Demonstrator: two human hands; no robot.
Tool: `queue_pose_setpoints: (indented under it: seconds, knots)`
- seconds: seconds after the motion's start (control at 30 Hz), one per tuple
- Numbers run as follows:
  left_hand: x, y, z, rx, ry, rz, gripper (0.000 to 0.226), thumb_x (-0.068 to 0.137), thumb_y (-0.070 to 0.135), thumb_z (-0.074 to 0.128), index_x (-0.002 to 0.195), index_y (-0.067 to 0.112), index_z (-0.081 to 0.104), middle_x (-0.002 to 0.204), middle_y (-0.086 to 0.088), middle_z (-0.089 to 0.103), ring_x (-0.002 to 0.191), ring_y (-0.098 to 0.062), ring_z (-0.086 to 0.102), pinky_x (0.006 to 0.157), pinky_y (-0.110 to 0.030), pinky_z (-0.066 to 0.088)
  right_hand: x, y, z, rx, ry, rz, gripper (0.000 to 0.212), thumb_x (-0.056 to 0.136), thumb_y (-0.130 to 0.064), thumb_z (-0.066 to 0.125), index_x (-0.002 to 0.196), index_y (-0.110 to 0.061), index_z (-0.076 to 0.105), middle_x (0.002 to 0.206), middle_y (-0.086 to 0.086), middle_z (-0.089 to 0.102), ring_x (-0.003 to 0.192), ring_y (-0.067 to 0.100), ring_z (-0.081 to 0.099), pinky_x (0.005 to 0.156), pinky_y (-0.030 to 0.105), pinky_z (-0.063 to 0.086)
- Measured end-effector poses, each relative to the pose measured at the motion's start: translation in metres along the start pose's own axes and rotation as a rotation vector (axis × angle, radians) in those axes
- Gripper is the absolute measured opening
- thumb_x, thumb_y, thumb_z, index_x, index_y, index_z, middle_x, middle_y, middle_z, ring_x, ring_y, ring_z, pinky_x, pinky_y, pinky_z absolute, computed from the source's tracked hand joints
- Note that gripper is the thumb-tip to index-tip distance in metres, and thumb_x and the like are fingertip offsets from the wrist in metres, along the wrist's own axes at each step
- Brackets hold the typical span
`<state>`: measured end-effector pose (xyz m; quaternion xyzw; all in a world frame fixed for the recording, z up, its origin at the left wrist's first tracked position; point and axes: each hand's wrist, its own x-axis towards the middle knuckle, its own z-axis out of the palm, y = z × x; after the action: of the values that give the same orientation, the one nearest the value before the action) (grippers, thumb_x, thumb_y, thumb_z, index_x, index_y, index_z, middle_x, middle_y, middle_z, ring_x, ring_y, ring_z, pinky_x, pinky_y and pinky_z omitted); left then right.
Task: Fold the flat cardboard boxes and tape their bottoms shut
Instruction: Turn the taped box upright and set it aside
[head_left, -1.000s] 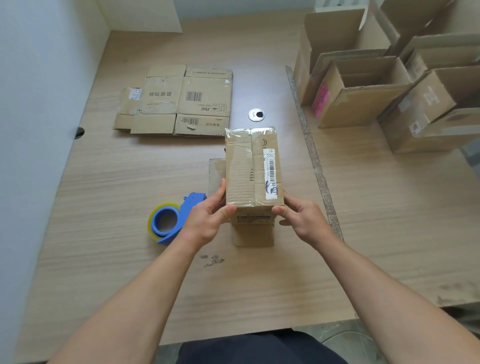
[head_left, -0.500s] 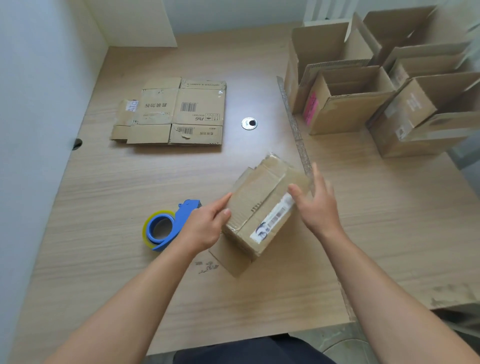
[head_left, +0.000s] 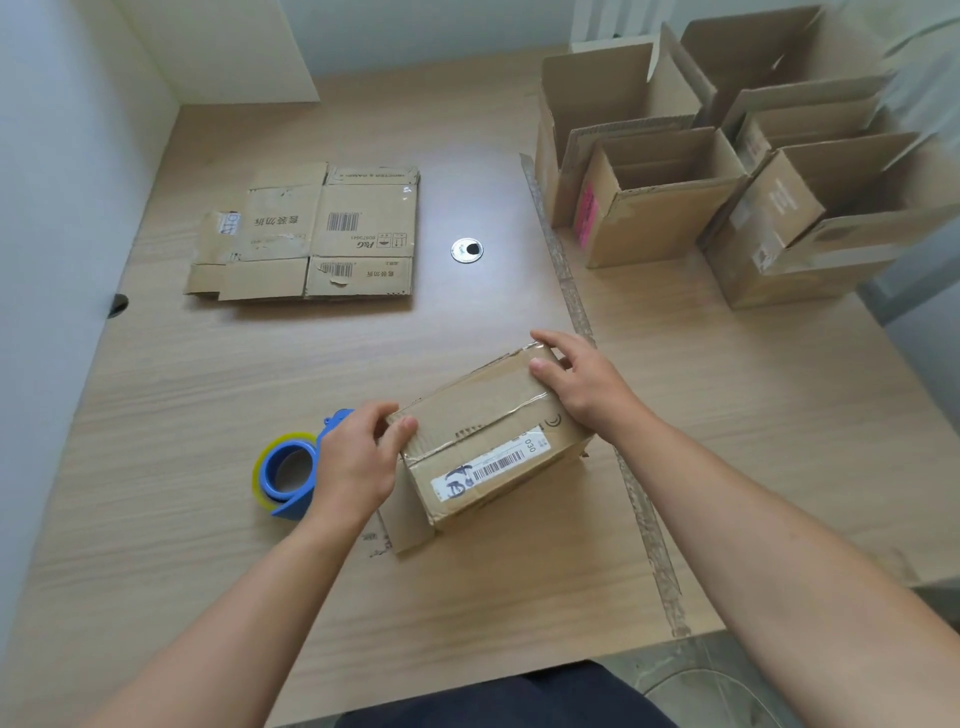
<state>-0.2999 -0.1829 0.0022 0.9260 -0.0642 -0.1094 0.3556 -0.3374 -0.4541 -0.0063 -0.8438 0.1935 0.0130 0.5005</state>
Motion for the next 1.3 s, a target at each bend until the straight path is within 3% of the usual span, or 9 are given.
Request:
queue_pose_setpoints:
  seconds: [0.07,0.17,0.27,0.47,0.63,0.73,0.97,1.13,1.3]
  knots:
    - [-0.004,0.002,0.005,-0.005,0.037,-0.001,0.016,0.096,0.036,0.059,0.104,0.024,0.067,0.083,0.014,0.063,0.089,-0.015,0.059,0.067,-0.009,0.036,0.0,-0.001,0.0,0.006,0.024,0.012,0.041,0.095,-0.029,0.064,0.135,-0.028,0.058,0.123,-0.013,0.052,0.104,0.015,0.057,0.101,0.037,0.045]
    - [-0.009,0.001,0.009,-0.125,0.006,-0.12,0.043,0.096,0.038,0.059,0.137,0.026,0.056,0.115,0.008,0.064,0.114,-0.012,0.056,0.092,-0.02,0.039,-0.001,0.0,0.002,0.01,0.07,0.038,0.04,0.094,-0.029,0.066,0.133,-0.025,0.06,0.127,-0.007,0.058,0.116,0.015,0.057,0.104,0.035,0.043]
    - [-0.014,-0.004,0.011,-0.229,-0.018,-0.167,0.049,0.096,0.036,0.059,0.144,0.03,0.048,0.131,0.008,0.059,0.126,-0.009,0.051,0.104,-0.029,0.04,0.0,-0.003,0.006,0.015,0.131,0.074,0.029,0.095,-0.03,0.063,0.123,-0.025,0.065,0.12,-0.004,0.064,0.113,0.015,0.058,0.1,0.033,0.044]
    - [-0.006,-0.001,0.006,-0.27,-0.039,-0.163,0.034,0.096,0.029,0.061,0.13,0.026,0.058,0.117,0.009,0.065,0.115,-0.008,0.058,0.098,-0.03,0.046,0.007,-0.003,0.009,0.121,0.146,0.187,0.011,0.098,-0.033,0.054,0.094,-0.026,0.062,0.089,-0.009,0.061,0.092,0.018,0.06,0.082,0.034,0.046]
    - [0.009,0.004,0.0,-0.139,-0.078,-0.151,0.01,0.098,0.03,0.058,0.105,0.024,0.059,0.102,0.004,0.065,0.091,-0.011,0.058,0.068,-0.02,0.038,0.005,-0.006,0.011,0.199,0.163,0.176,0.011,0.096,-0.032,0.055,0.089,-0.03,0.064,0.084,-0.012,0.059,0.084,0.012,0.055,0.07,0.026,0.041]
    - [0.014,0.011,0.001,-0.046,-0.056,-0.082,0.019,0.1,0.028,0.054,0.115,0.02,0.062,0.103,0.008,0.061,0.1,-0.01,0.054,0.08,-0.023,0.036,-0.001,-0.005,0.012,0.149,0.094,0.09,0.021,0.099,-0.033,0.053,0.115,-0.031,0.067,0.11,-0.007,0.064,0.107,0.011,0.057,0.09,0.026,0.041]
    - [0.014,0.014,0.005,-0.355,-0.092,-0.235,0.03,0.099,0.033,0.056,0.127,0.024,0.06,0.117,0.001,0.062,0.107,-0.015,0.058,0.082,-0.024,0.044,-0.003,-0.01,0.015,-0.039,0.193,0.077,0.019,0.099,-0.029,0.051,0.096,-0.016,0.065,0.099,0.005,0.064,0.099,0.02,0.052,0.075,0.026,0.028]
    - [0.007,0.01,0.007,-0.406,-0.13,-0.298,0.028,0.101,0.035,0.051,0.126,0.023,0.059,0.125,-0.001,0.062,0.114,-0.02,0.059,0.103,-0.043,0.046,-0.006,-0.008,0.016,-0.013,0.2,0.099,0.02,0.098,-0.027,0.054,0.089,-0.011,0.063,0.097,0.007,0.064,0.097,0.022,0.053,0.073,0.028,0.029]
    - [0.014,0.024,0.009,-0.272,-0.06,-0.302,0.029,0.1,0.038,0.049,0.122,0.021,0.058,0.12,0.004,0.064,0.103,-0.018,0.059,0.086,-0.035,0.047,-0.005,-0.014,0.019,0.031,0.26,0.159,0.024,0.096,-0.028,0.056,0.082,-0.01,0.063,0.084,0.003,0.063,0.086,0.022,0.054,0.066,0.03,0.027]
